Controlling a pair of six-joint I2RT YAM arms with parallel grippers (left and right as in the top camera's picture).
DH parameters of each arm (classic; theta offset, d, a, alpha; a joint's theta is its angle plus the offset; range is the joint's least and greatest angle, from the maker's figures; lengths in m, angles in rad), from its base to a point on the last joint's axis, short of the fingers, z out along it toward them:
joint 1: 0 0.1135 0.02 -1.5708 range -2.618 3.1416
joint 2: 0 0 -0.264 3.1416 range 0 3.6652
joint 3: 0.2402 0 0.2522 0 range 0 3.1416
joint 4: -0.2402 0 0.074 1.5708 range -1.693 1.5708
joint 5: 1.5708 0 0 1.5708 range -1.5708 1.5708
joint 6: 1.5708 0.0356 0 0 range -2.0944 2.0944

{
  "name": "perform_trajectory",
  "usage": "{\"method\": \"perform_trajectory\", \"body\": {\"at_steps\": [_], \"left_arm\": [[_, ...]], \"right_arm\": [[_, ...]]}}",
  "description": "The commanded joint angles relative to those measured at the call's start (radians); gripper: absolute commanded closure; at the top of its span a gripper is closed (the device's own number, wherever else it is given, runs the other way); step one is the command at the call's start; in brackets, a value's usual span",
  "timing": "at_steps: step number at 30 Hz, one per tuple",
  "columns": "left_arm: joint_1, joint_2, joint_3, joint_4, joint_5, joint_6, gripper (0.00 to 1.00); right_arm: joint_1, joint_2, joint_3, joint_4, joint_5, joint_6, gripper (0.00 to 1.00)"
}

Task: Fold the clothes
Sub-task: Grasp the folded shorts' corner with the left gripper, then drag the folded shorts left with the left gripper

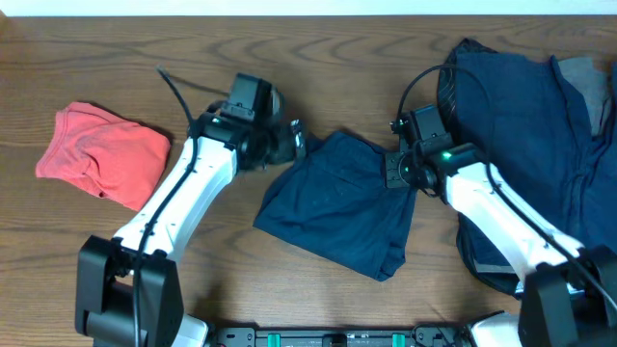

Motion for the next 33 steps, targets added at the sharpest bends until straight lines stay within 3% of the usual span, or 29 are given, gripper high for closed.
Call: {"method": "perform_trajectory", "body": {"at_steps": [1,6,18,21,23,25,27,33], "left_arm": [[0.003,0.05,-0.003,0.042,-0.039,0.197,0.02],[0.003,0.155,-0.003,0.103,0.043,0.296,0.02],[-0.001,0.377,-0.004,0.166,0.367,0.298,0.0],[-0.012,0.401,-0.004,0.162,0.386,0.298,0.24],[-0.021,0.402,-0.004,0.164,0.386,0.298,0.47],[-0.024,0.399,-0.003,0.177,0.393,0.298,0.79],[-0.021,0.393,0.002,0.178,0.393,0.297,0.94],[0.047,0.279,0.014,0.174,0.393,0.291,0.94]], "right_arm": [[0.005,-0.024,0.015,-0.038,-0.006,0.024,0.49],[0.005,-0.024,0.014,-0.078,-0.005,0.023,0.48],[0.005,-0.024,0.014,-0.078,-0.003,0.023,0.47],[0.005,-0.024,0.014,-0.079,-0.003,0.023,0.47],[0.005,-0.024,0.014,-0.08,-0.003,0.023,0.47],[0.005,-0.024,0.014,-0.084,-0.002,0.023,0.47],[0.005,-0.024,0.014,-0.09,-0.002,0.023,0.47],[0.003,-0.024,0.014,-0.103,-0.001,0.023,0.47]]}}
